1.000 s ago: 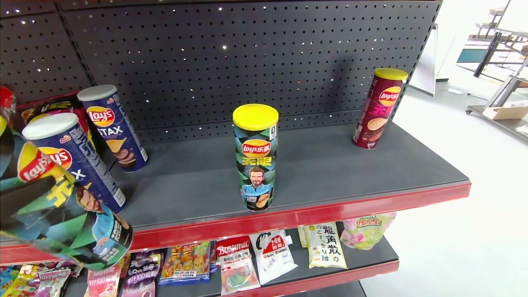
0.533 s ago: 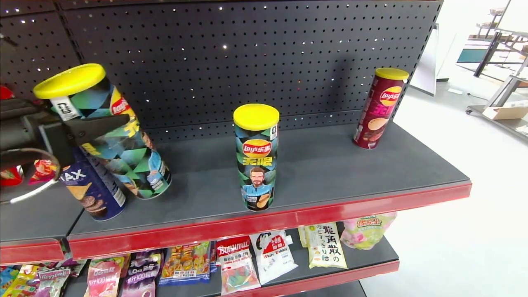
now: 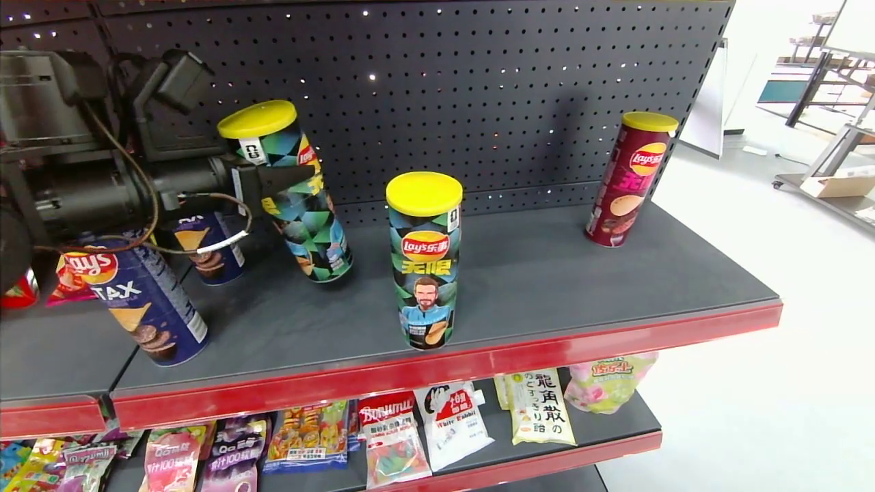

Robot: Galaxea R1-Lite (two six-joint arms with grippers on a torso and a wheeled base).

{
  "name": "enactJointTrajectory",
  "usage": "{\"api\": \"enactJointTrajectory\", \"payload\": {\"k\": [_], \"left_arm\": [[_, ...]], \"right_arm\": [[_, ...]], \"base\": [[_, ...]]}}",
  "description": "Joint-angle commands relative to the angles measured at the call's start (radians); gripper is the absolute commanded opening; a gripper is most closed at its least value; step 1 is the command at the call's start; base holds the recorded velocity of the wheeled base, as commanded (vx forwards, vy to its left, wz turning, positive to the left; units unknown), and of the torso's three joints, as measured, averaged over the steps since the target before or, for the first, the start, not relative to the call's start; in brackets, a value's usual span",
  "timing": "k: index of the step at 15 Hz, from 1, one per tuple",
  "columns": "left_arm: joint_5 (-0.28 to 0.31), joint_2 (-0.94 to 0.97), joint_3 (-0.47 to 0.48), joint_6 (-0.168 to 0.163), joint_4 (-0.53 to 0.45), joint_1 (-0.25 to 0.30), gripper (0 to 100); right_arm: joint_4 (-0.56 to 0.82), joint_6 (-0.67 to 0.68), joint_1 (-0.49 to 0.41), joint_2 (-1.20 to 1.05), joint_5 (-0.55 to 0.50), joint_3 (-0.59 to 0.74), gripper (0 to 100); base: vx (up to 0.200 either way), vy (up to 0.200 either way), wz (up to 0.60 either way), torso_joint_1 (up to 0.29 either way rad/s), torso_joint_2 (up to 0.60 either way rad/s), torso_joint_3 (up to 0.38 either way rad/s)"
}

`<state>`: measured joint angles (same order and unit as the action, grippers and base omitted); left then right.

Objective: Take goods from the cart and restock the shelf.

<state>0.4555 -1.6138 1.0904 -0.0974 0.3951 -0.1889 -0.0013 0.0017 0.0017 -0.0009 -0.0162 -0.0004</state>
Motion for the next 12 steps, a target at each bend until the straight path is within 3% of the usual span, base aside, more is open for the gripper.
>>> {"api": "enactJointTrajectory", "payload": {"k": [1, 8, 12], "left_arm": [[0.006, -0.113, 0.080, -0.001, 0.001, -0.049, 0], [0.009, -0.282, 0.258, -0.015, 0.005, -0.115, 0], [0.009, -0.321, 0.282, -0.015, 0.024, -0.126, 0]], "right_arm": [[0.000, 0.000, 0.000, 0.001, -0.001, 0.000, 100], [0.000, 0.000, 0.000, 0.001, 0.001, 0.000, 100], [0.000, 0.000, 0.000, 0.001, 0.001, 0.000, 100]], "base": [[0.000, 0.000, 0.00, 0.000, 0.00, 0.000], [0.000, 0.000, 0.00, 0.000, 0.00, 0.000], [0.000, 0.000, 0.00, 0.000, 0.00, 0.000]]}}
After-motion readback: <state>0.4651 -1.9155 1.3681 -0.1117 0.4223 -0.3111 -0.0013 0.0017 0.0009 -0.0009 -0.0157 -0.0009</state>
